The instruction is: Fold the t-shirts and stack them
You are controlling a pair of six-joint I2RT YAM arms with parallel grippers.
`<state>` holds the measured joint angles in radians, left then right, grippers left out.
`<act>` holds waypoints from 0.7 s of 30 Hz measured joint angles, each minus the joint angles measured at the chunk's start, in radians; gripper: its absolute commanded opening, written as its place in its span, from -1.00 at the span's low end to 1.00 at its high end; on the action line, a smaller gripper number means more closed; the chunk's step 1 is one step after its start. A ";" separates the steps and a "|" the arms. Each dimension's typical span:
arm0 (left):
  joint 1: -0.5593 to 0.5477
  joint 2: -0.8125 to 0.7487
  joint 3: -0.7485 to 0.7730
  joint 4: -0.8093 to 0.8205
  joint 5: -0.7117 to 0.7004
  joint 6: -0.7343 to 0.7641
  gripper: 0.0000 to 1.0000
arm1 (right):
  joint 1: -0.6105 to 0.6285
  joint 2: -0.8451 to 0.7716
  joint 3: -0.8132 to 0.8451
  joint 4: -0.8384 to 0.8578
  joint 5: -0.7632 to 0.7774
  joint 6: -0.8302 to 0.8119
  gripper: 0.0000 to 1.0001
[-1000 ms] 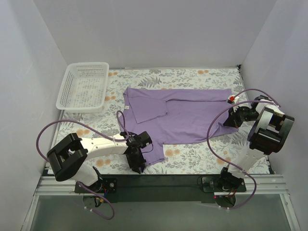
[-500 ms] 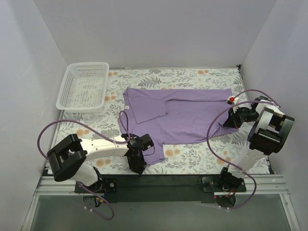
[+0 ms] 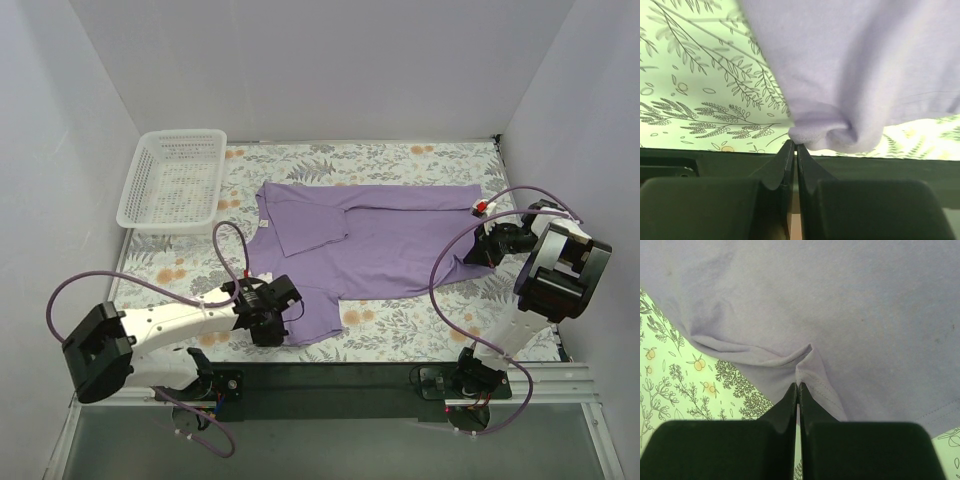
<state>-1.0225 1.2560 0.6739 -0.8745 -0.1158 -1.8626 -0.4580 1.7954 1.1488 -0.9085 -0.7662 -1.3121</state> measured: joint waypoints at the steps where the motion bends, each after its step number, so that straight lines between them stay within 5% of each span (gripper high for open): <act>1: 0.011 -0.026 0.000 -0.001 -0.007 0.008 -1.00 | 0.000 -0.002 0.000 -0.001 0.000 0.000 -0.97; 21: 0.362 -0.196 0.100 0.127 0.090 0.242 -1.00 | -0.013 -0.119 0.001 -0.019 0.031 0.010 -0.97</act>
<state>-0.6609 1.0599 0.7742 -0.7475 -0.0261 -1.6203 -0.4713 1.6764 1.1500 -0.9276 -0.7349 -1.3018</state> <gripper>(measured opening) 0.024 0.022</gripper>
